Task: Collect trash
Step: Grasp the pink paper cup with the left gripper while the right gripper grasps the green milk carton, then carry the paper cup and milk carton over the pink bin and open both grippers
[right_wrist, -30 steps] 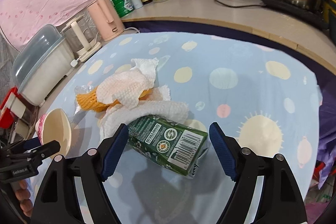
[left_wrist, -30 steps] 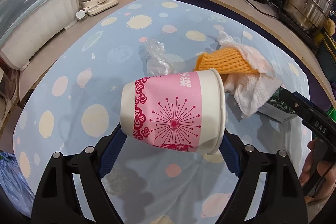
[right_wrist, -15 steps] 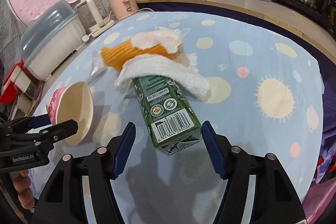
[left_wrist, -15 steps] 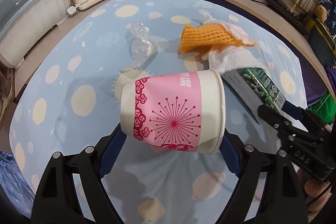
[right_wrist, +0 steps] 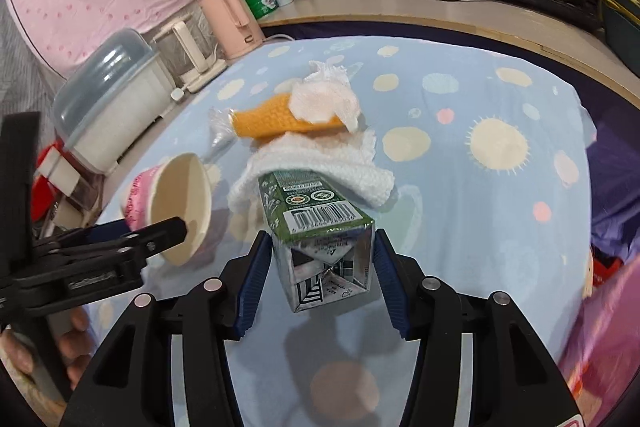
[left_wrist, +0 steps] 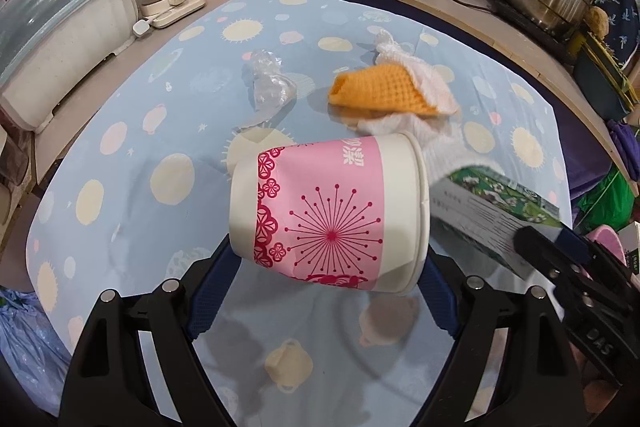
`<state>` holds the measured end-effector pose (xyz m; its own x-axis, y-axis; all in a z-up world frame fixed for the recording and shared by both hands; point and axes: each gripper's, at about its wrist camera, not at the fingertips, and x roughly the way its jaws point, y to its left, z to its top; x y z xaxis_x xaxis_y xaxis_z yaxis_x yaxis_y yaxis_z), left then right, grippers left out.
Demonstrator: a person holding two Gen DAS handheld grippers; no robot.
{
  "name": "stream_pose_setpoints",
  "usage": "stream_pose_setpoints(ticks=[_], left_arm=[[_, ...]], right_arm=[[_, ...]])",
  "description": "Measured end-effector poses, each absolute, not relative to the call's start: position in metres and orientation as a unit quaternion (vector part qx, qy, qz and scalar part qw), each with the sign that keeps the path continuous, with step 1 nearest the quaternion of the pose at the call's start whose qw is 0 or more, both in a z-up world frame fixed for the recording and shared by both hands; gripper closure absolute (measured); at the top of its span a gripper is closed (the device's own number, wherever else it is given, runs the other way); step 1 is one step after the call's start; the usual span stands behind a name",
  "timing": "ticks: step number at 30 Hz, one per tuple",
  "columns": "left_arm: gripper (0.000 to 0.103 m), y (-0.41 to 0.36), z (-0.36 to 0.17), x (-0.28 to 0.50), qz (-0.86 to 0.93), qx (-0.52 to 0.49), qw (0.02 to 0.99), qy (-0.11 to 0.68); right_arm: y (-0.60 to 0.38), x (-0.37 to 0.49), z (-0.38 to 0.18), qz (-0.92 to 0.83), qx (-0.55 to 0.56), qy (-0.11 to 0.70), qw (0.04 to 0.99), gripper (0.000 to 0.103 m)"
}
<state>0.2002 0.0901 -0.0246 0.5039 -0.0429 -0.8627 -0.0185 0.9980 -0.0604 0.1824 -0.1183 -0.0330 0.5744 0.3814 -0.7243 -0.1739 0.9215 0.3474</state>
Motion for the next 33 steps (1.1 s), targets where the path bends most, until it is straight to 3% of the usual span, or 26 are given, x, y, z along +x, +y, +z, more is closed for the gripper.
stream_pose_setpoints(ticks=[16, 33], left_arm=[[0.023, 0.059, 0.001, 0.149, -0.057, -0.005, 0.875, 0.482], [0.023, -0.045, 0.021, 0.112, -0.164, 0.063, 0.872, 0.457]], right_arm=[[-0.169, 0.101, 0.021, 0.095, 0.159, 0.382, 0.905, 0.058], [-0.266, 0.033, 0.045, -0.028, 0.205, 0.316, 0.926, 0.058]])
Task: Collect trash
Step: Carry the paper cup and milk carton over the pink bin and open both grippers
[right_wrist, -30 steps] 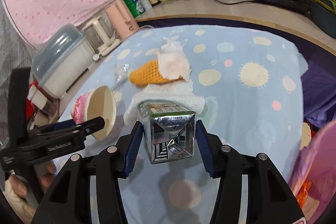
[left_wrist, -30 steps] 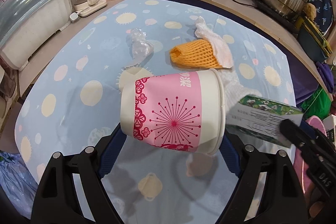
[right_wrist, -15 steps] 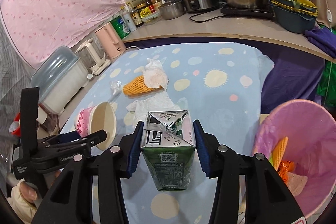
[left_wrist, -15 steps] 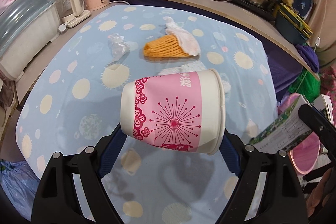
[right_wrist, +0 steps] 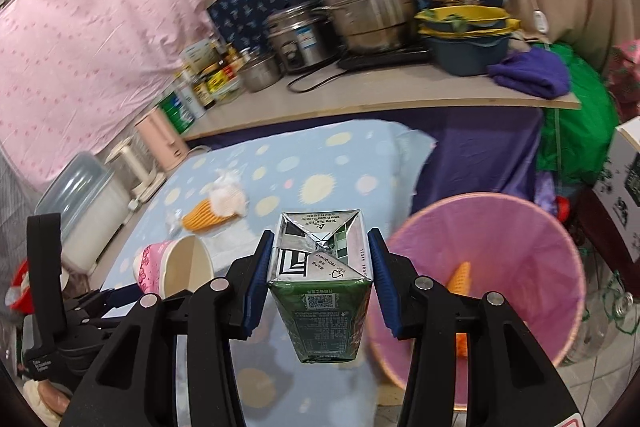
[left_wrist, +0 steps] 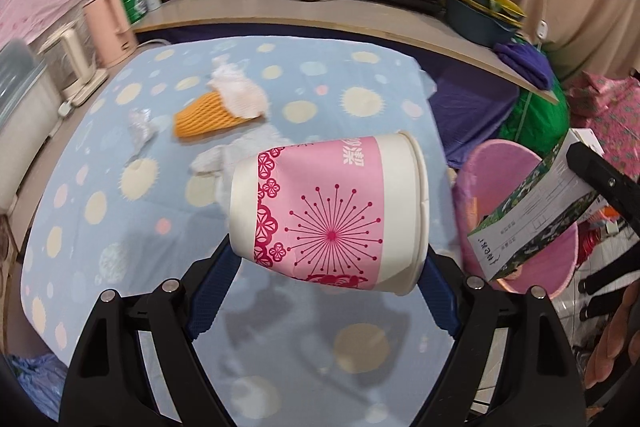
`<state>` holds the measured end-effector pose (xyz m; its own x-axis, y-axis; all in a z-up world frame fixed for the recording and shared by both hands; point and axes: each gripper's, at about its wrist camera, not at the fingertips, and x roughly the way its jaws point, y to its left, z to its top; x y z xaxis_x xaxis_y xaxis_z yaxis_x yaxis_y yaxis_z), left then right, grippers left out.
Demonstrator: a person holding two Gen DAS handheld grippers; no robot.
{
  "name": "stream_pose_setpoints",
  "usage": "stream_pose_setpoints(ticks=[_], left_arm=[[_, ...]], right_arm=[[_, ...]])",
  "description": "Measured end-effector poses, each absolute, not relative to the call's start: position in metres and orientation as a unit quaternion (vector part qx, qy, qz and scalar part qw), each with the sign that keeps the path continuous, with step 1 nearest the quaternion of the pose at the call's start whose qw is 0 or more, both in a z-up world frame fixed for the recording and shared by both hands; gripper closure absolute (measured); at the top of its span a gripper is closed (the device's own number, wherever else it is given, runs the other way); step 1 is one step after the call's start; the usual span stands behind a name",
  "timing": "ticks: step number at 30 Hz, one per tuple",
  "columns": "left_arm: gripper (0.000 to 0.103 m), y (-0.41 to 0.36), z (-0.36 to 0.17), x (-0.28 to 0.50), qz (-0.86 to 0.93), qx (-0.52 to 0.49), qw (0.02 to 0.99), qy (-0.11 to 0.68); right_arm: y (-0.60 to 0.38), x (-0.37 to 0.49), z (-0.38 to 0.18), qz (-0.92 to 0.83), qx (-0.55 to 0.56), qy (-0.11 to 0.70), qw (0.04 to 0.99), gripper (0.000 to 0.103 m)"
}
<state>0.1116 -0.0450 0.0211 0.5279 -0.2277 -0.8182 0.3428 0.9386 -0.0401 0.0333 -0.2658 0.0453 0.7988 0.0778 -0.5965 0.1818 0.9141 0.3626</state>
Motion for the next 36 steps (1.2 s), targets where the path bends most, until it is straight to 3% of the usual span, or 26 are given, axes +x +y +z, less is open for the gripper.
stream_pose_setpoints(ticks=[20, 36], left_arm=[[0.023, -0.196, 0.006, 0.082, -0.293, 0.132, 0.831, 0.453], [0.023, -0.241, -0.028, 0.080, -0.302, 0.170, 0.822, 0.452]], right_arm=[[-0.370, -0.014, 0.003, -0.174, 0.234, 0.321, 0.901, 0.058], [-0.384, -0.004, -0.026, -0.190, 0.253, 0.338, 0.886, 0.052]])
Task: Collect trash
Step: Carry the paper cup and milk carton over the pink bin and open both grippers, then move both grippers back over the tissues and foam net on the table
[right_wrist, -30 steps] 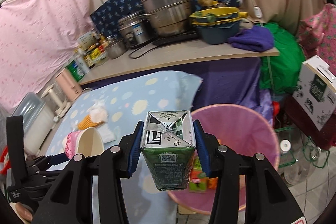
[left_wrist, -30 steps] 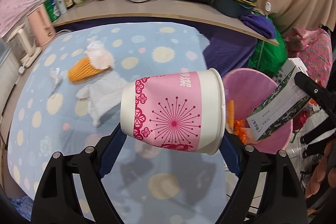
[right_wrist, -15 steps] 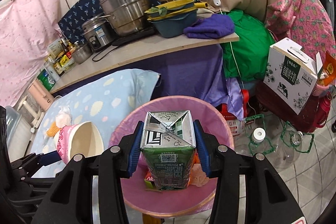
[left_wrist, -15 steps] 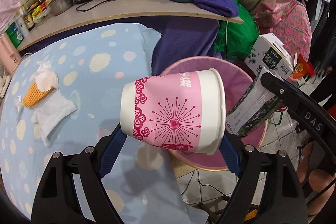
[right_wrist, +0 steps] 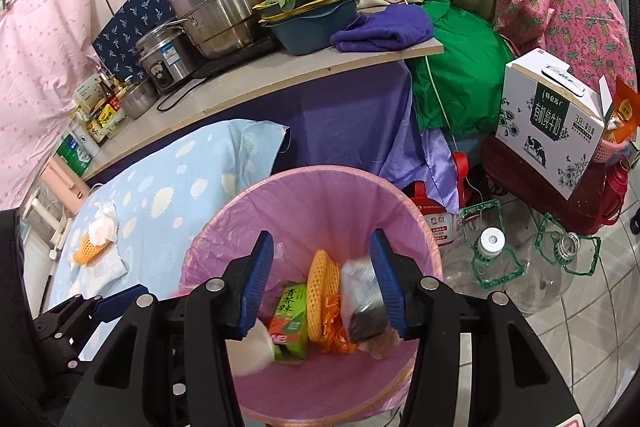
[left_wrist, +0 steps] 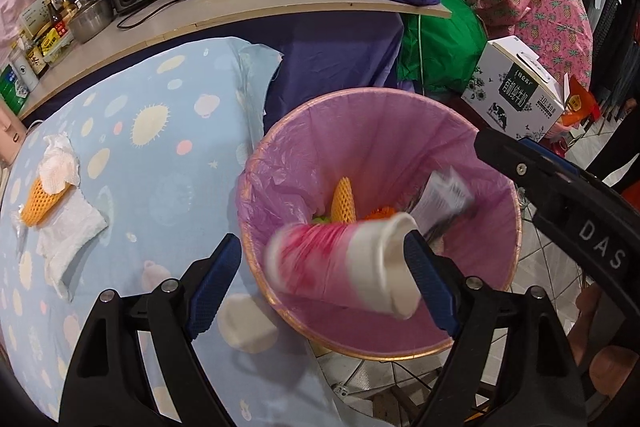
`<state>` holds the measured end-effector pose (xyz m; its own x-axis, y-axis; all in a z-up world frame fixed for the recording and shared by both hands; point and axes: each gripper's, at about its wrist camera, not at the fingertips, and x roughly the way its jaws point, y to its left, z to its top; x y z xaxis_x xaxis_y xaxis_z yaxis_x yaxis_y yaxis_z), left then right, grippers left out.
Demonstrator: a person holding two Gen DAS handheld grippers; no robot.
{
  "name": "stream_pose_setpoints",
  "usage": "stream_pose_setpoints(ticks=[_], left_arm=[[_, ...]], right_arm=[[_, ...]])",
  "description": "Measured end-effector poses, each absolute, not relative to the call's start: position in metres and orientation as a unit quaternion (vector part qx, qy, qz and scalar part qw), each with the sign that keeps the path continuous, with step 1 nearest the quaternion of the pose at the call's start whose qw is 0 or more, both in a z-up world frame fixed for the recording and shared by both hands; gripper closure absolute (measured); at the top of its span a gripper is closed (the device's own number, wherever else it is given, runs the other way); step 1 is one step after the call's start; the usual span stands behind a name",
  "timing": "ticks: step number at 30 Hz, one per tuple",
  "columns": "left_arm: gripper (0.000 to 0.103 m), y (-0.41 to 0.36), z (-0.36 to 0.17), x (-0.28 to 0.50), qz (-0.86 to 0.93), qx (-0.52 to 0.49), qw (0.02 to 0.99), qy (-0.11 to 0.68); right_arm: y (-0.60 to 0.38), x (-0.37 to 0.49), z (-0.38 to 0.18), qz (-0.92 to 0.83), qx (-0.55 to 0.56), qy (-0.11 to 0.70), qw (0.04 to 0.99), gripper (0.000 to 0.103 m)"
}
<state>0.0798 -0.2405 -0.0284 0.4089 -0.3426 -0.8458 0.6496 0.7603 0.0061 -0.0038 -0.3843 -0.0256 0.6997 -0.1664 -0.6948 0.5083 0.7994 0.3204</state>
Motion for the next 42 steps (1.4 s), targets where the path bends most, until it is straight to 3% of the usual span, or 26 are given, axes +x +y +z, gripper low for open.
stream_pose_setpoints(ticks=[13, 26, 42], left_arm=[[0.022, -0.206, -0.021, 0.093, -0.267, 0.144, 0.837, 0.456], [0.022, -0.109, -0.013, 0.132, -0.172, 0.088, 0.866, 0.462], [0.019, 0.003, -0.057, 0.199, -0.047, 0.008, 0.860, 0.509]], right_arm=[[-0.360, 0.008, -0.010, -0.164, 0.239, 0.333, 0.897, 0.048], [-0.287, 0.059, -0.003, -0.077, 0.205, 0.351, 0.911, 0.048], [-0.206, 0.106, -0.016, -0.012, 0.178, 0.387, 0.905, 0.048]])
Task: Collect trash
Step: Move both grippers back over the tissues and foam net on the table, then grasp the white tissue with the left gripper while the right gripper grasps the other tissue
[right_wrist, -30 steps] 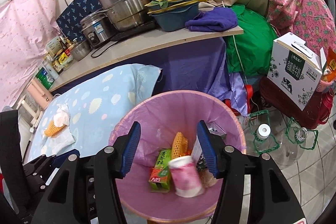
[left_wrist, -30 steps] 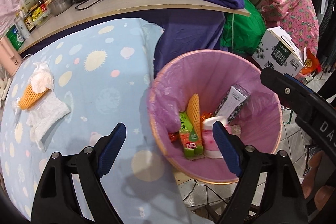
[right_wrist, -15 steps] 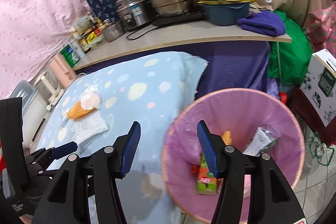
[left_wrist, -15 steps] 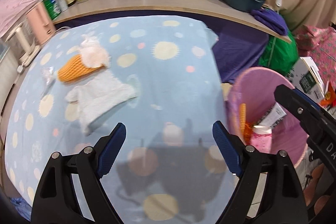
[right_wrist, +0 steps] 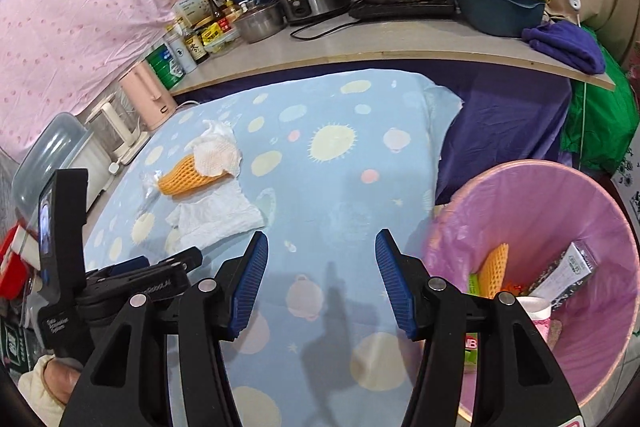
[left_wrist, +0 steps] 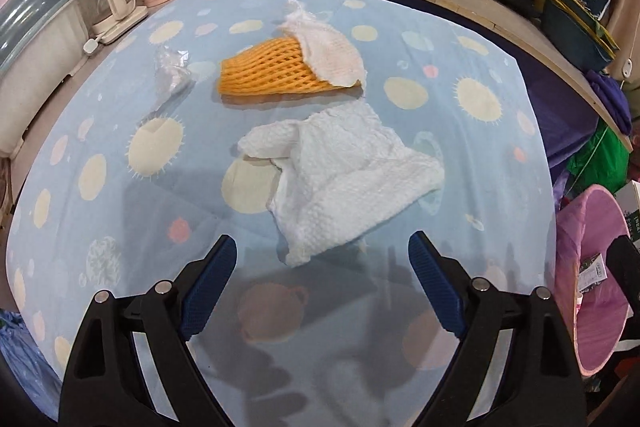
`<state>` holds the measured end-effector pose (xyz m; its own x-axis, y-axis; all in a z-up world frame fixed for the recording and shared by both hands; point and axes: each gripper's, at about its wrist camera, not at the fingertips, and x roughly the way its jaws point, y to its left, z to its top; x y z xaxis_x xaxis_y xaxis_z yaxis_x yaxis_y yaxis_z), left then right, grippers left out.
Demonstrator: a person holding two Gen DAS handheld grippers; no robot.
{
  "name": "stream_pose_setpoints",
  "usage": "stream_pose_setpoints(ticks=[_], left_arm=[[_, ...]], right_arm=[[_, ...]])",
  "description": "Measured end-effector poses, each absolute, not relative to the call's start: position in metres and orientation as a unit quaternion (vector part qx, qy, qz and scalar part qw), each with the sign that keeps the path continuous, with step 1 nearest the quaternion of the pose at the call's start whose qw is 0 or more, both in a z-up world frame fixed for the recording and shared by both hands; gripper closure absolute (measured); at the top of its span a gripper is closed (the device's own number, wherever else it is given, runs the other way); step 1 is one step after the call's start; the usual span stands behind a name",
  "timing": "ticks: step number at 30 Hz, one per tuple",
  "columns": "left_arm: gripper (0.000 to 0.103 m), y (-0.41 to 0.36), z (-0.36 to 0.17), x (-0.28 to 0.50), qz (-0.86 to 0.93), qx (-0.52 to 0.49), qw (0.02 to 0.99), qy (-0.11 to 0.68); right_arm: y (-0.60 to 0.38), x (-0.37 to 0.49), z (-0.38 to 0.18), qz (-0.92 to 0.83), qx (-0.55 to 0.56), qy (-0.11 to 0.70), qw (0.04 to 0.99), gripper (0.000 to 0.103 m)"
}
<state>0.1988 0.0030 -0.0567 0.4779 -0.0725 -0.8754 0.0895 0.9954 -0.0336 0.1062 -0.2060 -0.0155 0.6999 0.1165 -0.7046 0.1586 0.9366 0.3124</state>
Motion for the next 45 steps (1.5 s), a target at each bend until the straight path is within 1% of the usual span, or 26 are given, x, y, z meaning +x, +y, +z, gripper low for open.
stream_pose_setpoints(ticks=[8, 10, 12, 13, 14, 15, 16, 17, 18, 20, 23, 25, 32, 38, 41, 45], left_arm=[[0.020, 0.008, -0.066, 0.221, -0.049, 0.001, 0.858, 0.512], [0.023, 0.010, -0.066, 0.226, -0.052, -0.004, 0.858, 0.510], [0.033, 0.011, -0.070, 0.231, -0.058, -0.007, 0.855, 0.516], [0.044, 0.011, -0.073, 0.234, -0.063, -0.007, 0.851, 0.521], [0.053, 0.012, -0.077, 0.236, -0.066, -0.008, 0.846, 0.529], [0.056, 0.012, -0.079, 0.238, -0.068, -0.010, 0.843, 0.533], [0.061, 0.014, -0.082, 0.239, -0.068, -0.012, 0.841, 0.537], [0.069, 0.016, -0.083, 0.239, -0.069, -0.014, 0.840, 0.538], [0.074, 0.017, -0.083, 0.239, -0.071, -0.013, 0.840, 0.538], [0.090, 0.020, -0.081, 0.239, -0.073, -0.013, 0.840, 0.538], [0.094, 0.029, -0.075, 0.237, -0.070, -0.017, 0.842, 0.534], [0.095, 0.036, -0.070, 0.235, -0.066, -0.019, 0.846, 0.529], [0.096, 0.078, -0.052, 0.231, -0.039, -0.036, 0.855, 0.516], [0.096, 0.111, -0.050, 0.234, -0.017, -0.051, 0.853, 0.519], [0.096, 0.120, -0.052, 0.236, -0.012, -0.054, 0.852, 0.521], [0.096, 0.127, -0.055, 0.237, -0.012, -0.059, 0.850, 0.524]], right_arm=[[-0.193, 0.121, -0.022, -0.007, 0.170, 0.401, 0.900, 0.048], [-0.192, 0.125, -0.023, -0.007, 0.170, 0.404, 0.899, 0.048], [-0.191, 0.129, -0.025, -0.007, 0.169, 0.407, 0.898, 0.048], [-0.191, 0.131, -0.026, -0.006, 0.168, 0.408, 0.897, 0.048], [-0.190, 0.132, -0.027, -0.005, 0.167, 0.409, 0.897, 0.048], [-0.188, 0.134, -0.028, -0.004, 0.166, 0.411, 0.896, 0.048], [-0.187, 0.135, -0.029, -0.003, 0.165, 0.412, 0.896, 0.048], [-0.186, 0.137, -0.029, -0.001, 0.164, 0.413, 0.896, 0.048], [-0.185, 0.139, -0.030, 0.001, 0.163, 0.413, 0.896, 0.048], [-0.180, 0.143, -0.030, 0.006, 0.160, 0.415, 0.896, 0.048], [-0.173, 0.151, -0.031, 0.014, 0.155, 0.417, 0.896, 0.048], [-0.166, 0.157, -0.031, 0.021, 0.150, 0.416, 0.897, 0.048], [-0.139, 0.193, -0.029, 0.062, 0.151, 0.411, 0.897, 0.048], [-0.109, 0.243, -0.033, 0.098, 0.153, 0.412, 0.893, 0.049], [-0.093, 0.268, -0.038, 0.106, 0.143, 0.415, 0.892, 0.051], [-0.074, 0.294, -0.046, 0.116, 0.133, 0.424, 0.889, 0.059]])
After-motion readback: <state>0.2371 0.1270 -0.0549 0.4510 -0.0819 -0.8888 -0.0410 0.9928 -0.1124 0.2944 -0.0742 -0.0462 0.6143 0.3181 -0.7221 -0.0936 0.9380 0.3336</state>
